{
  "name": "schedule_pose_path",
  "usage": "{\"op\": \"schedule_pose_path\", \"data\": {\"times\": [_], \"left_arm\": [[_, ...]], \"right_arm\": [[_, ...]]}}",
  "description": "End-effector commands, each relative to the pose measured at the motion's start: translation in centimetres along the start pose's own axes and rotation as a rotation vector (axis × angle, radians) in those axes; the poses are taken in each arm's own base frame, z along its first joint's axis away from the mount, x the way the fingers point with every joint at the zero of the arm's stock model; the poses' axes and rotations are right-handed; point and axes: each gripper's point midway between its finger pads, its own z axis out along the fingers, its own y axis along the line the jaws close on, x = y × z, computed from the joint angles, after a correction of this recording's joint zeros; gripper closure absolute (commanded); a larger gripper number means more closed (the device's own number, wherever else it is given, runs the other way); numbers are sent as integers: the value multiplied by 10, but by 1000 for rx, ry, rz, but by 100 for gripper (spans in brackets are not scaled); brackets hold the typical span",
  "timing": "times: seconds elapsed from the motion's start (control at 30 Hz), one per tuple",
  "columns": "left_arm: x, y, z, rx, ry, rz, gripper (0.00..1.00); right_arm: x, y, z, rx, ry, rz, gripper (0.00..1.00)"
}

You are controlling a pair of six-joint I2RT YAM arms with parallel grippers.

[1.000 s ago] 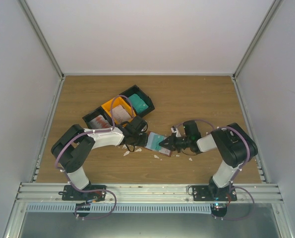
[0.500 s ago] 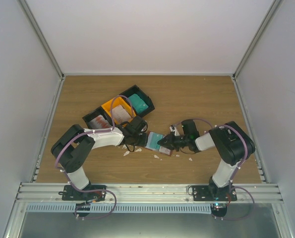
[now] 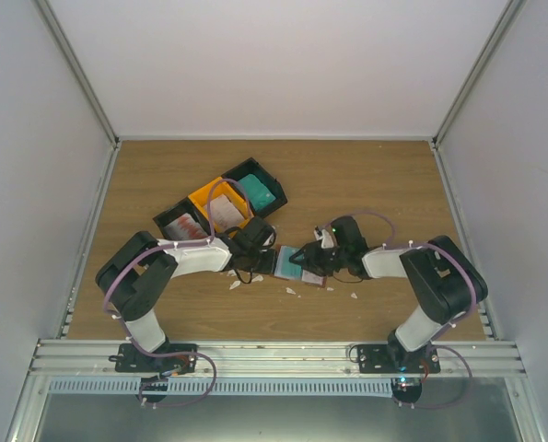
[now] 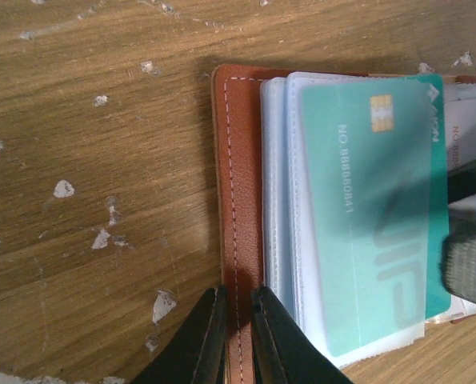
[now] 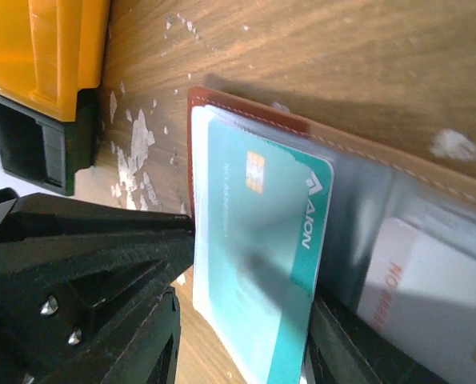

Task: Put the credit cards into the card holder
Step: Insert the credit card into the card holder.

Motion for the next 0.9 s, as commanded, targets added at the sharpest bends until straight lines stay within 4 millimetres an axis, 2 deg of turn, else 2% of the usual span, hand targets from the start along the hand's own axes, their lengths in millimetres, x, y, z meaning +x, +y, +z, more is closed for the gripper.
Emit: {"op": "schedule_pose_path", "data": {"times": [0.0, 0.17, 0.37, 0.57, 0.7, 0.87], "left_arm": [[33, 7, 14, -1, 109, 9, 88], [36, 6, 18, 13, 121, 9, 88], [34, 4, 17, 20, 114, 10, 88], [27, 6, 9, -1, 76, -13, 86], [19, 3, 0, -1, 37, -20, 80], [7, 3, -13, -11, -31, -34, 72]], "right_arm": [[1, -20, 7, 194, -7, -63, 57], [-2, -26, 14, 317, -25, -124, 56], [-3, -26, 9, 385, -36, -155, 54], [-13, -10, -8, 384, -105, -192, 48], [-18, 2, -21, 373, -154, -222, 42], [-24, 7, -42, 409, -223, -255, 40]]}}
